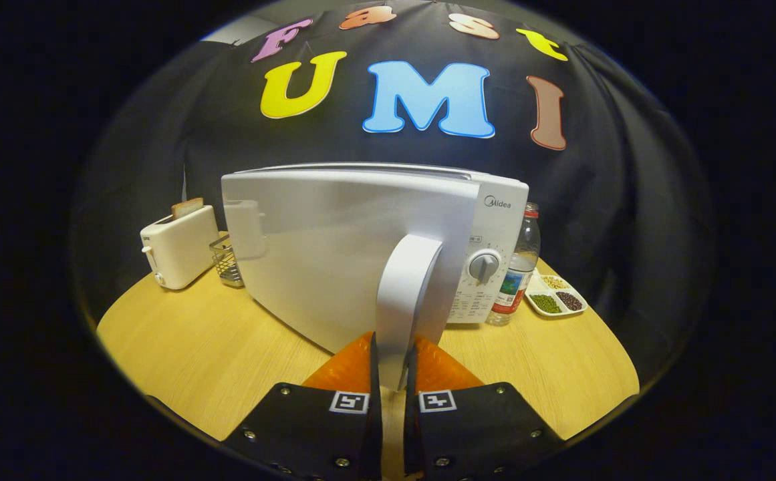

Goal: Open the microwave, put the food inside, and close the microwave door.

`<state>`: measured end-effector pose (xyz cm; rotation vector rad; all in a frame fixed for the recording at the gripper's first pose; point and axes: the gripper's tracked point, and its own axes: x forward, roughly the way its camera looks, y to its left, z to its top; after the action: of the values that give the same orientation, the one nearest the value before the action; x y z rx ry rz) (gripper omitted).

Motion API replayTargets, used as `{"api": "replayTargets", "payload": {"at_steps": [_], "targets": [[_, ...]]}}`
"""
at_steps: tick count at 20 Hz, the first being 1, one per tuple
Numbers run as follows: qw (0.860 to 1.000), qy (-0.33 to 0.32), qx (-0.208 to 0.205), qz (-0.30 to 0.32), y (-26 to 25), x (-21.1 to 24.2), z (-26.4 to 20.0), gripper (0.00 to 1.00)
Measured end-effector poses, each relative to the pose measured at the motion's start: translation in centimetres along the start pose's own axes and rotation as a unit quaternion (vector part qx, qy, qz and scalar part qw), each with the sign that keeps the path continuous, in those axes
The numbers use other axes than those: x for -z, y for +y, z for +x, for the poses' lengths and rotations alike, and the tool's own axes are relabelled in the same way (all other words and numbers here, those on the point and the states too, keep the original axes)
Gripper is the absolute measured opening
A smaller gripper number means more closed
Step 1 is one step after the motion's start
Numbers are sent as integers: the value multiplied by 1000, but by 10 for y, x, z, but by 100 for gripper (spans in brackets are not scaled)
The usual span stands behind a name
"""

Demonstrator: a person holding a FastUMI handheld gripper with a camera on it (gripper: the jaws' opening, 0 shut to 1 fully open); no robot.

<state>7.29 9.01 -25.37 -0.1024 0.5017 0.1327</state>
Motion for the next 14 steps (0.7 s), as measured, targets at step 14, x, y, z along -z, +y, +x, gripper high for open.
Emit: {"api": "replayTargets", "payload": {"at_steps": [14], "targets": [[999, 8, -39, -22, 90, 25, -77, 21]]}}
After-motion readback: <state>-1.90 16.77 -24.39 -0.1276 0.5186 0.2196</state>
